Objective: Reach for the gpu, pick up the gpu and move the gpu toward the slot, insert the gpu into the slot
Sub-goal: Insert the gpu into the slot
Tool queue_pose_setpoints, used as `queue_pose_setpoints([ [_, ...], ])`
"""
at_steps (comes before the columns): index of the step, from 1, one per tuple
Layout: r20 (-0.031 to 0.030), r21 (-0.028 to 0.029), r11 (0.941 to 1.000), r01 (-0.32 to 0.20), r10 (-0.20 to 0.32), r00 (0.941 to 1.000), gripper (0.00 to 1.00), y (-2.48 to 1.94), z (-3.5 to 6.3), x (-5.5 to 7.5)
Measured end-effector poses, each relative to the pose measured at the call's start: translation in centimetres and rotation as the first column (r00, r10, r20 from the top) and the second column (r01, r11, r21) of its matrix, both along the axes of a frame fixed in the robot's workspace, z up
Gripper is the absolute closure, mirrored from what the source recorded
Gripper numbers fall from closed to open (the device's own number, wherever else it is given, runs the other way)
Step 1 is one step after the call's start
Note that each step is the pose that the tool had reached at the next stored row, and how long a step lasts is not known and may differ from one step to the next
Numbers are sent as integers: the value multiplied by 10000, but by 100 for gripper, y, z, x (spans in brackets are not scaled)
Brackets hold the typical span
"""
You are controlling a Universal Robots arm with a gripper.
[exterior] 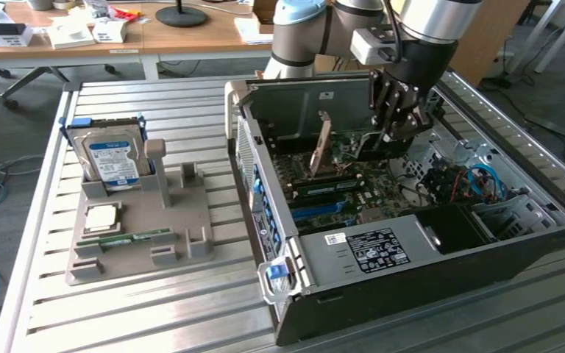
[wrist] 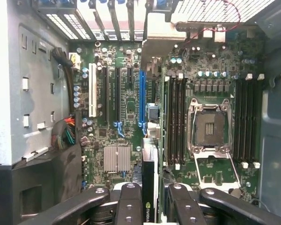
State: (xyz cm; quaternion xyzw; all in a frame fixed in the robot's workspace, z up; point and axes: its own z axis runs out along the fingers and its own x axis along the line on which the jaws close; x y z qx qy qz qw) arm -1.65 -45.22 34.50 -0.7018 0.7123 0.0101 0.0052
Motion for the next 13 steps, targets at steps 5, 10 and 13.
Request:
queue_pose_setpoints([
  [5, 0, 1, 10000, 0, 0, 10000, 74, 0, -92, 0],
  [10, 0, 1, 10000, 0, 0, 10000, 74, 0, -159, 0],
  [13, 0, -1, 10000, 0, 0, 10000, 74, 0, -202, -2],
])
